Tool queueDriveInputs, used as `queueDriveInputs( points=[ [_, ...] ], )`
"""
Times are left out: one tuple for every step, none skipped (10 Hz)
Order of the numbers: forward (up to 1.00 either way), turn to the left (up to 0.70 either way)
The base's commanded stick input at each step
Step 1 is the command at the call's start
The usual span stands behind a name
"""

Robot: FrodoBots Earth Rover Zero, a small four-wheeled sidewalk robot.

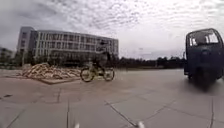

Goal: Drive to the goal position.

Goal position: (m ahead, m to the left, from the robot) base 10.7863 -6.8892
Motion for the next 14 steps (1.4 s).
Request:
queueDriveInputs(
  points=[
    [0.7, -0.14],
    [0.7, -0.14],
    [0.7, -0.14],
    [0.7, -0.14],
    [0.7, -0.05],
    [0.7, 0.0],
    [0.7, 0.0],
    [0.7, 0.0],
    [0.7, 0.0],
    [0.7, 0.0],
    [0.7, 0.0],
    [0.7, 0.0],
    [0.7, 0.0],
    [0.7, 0.0]
  ],
)
